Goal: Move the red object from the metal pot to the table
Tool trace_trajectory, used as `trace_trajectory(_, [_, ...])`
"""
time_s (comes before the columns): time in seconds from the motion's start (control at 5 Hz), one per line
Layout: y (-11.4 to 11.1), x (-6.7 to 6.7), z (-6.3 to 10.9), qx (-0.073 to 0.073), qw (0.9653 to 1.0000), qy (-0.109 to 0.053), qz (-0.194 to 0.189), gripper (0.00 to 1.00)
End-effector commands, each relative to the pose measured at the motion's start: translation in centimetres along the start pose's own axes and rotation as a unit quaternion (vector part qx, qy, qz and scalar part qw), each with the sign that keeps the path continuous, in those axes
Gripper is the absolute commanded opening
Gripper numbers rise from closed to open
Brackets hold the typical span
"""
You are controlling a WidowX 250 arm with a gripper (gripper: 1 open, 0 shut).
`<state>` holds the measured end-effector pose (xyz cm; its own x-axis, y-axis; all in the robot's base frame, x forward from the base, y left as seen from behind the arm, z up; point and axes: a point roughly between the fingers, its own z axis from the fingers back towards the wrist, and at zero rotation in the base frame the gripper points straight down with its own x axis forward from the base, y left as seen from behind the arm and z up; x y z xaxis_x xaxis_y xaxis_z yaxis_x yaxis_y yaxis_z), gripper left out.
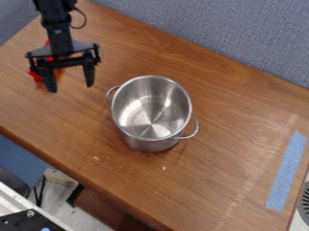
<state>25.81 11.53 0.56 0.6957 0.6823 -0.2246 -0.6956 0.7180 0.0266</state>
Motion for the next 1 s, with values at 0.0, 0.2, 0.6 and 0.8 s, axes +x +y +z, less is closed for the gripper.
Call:
trace_trajectory(0.0, [-2.1,-0.3,1.7,-0.009,0.9986,-0.027,-0.045,1.0])
trace_trajectory(0.2, [0.9,2.7,2.4,-0.04,0.998,-0.026,-0.041,1.0])
trace_trajectory(0.6, [5.6,7.4,3.0,-0.073,0.9961,-0.037,-0.031,0.0])
trace_trajectory(0.8, [4.9,6.3,3.1,-0.089,0.9948,-0.048,0.006,0.0])
